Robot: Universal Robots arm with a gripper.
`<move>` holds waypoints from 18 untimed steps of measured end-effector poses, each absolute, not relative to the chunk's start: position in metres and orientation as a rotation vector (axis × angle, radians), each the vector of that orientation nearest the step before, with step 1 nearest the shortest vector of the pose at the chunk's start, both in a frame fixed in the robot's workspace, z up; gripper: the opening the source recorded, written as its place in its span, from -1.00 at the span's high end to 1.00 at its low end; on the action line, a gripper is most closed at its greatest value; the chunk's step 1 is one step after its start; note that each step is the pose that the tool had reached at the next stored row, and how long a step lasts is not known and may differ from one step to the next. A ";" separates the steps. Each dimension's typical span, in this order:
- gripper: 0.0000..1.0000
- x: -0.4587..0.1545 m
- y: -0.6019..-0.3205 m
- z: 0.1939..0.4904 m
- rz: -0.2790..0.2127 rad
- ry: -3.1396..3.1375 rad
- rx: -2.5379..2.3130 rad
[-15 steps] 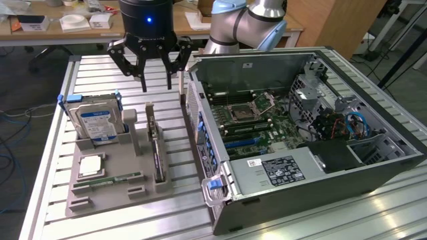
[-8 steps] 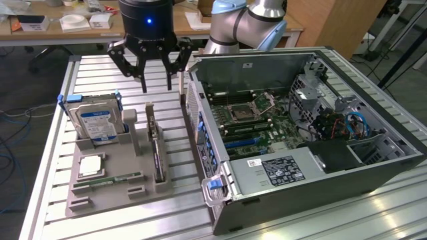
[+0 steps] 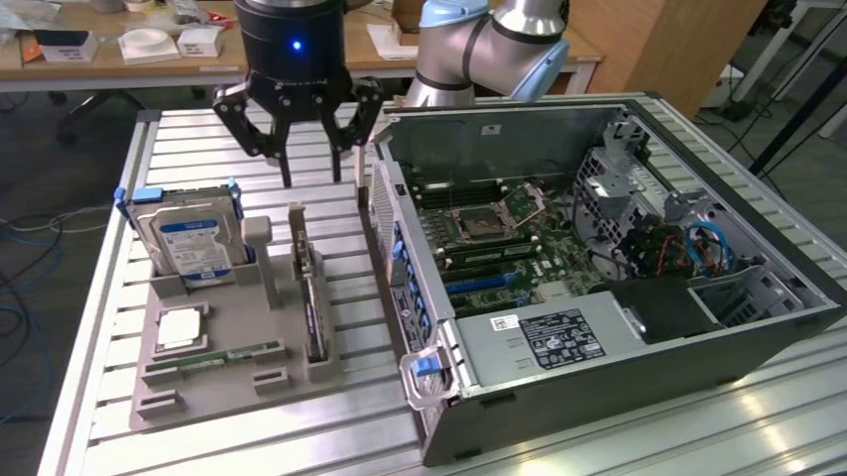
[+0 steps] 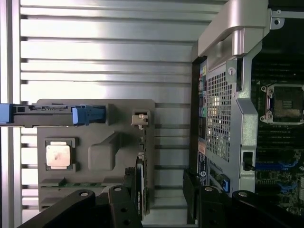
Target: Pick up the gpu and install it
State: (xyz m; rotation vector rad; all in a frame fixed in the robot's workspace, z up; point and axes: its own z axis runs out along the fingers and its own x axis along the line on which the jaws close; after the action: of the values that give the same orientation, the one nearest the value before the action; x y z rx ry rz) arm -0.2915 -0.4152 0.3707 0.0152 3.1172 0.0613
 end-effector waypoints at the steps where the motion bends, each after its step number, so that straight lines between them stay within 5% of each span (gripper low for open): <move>1: -0.06 -0.291 -0.416 0.371 0.061 3.117 0.015; 18: -0.06 -0.292 -0.422 0.367 0.051 3.117 0.015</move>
State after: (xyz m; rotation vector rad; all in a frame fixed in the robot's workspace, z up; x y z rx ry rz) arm -0.2915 -0.4223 0.3674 0.0151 3.1174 0.0513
